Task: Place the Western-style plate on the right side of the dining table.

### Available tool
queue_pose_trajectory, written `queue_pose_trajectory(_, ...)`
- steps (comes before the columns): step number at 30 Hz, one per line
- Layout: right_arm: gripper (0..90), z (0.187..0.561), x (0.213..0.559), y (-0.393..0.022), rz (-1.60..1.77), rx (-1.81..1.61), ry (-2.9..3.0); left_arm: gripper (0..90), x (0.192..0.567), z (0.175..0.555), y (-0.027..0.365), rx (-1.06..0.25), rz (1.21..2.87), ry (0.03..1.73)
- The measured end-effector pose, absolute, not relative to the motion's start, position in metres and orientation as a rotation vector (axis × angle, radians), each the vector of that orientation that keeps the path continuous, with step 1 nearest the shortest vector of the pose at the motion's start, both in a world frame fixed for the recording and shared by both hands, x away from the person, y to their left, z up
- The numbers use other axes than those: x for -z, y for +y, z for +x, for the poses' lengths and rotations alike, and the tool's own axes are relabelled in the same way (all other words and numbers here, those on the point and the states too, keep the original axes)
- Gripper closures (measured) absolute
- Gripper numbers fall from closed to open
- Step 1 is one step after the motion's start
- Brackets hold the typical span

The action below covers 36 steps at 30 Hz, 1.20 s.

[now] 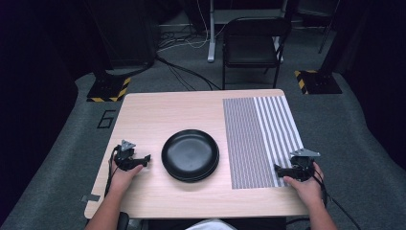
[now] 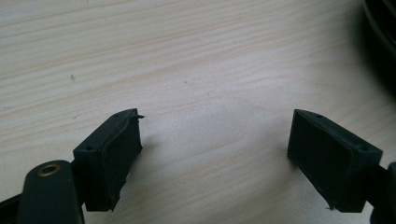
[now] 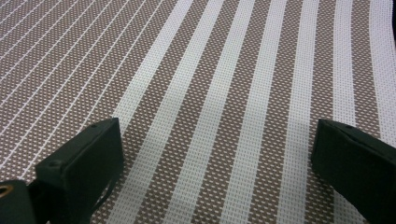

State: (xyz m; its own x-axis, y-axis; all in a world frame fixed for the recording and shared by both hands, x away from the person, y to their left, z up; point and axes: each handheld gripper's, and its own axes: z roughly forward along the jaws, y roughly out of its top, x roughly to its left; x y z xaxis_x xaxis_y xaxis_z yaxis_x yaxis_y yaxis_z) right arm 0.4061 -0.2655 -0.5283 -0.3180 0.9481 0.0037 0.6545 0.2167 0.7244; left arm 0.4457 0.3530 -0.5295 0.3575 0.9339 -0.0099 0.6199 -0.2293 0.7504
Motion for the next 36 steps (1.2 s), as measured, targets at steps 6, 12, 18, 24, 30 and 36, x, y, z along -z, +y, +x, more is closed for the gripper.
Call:
queue_pose_trajectory(6, 6.0, 0.4044, 0.5277, -0.2658, 1.484, -0.901, 2.033, 18.9, 0.5297, 0.447, 0.3514, -0.609, 1.941, 1.352)
queue_pose_trajectory(12, 13.6, 0.4044, 0.5275, -0.2658, 1.484, -0.901, 2.027, 20.2, 0.5296, 0.4456, 0.3509, -0.612, 1.939, 1.351)
queue_pose_trajectory(18, 34.5, 0.3998, 0.5261, -0.2647, 1.449, -0.939, 2.005, 20.5, 0.5293, 0.4445, 0.35, -0.615, 1.936, 1.361)
queue_pose_trajectory(24, 34.9, 0.4017, 0.5258, -0.2635, 1.46, -0.941, 1.998, 28.5, 0.5287, 0.4417, 0.3485, -0.609, 1.941, 1.333)
queue_pose_trajectory(30, 40.5, 0.4015, 0.5252, -0.2638, 1.472, -0.943, 1.991, 29.9, 0.5287, 0.4414, 0.3487, -0.605, 1.933, 1.335)
queue_pose_trajectory(36, 50.0, 0.4017, 0.5226, -0.2661, 1.508, -0.955, 1.986, 37.4, 0.5266, 0.4422, 0.35, -0.593, 1.932, 1.346)
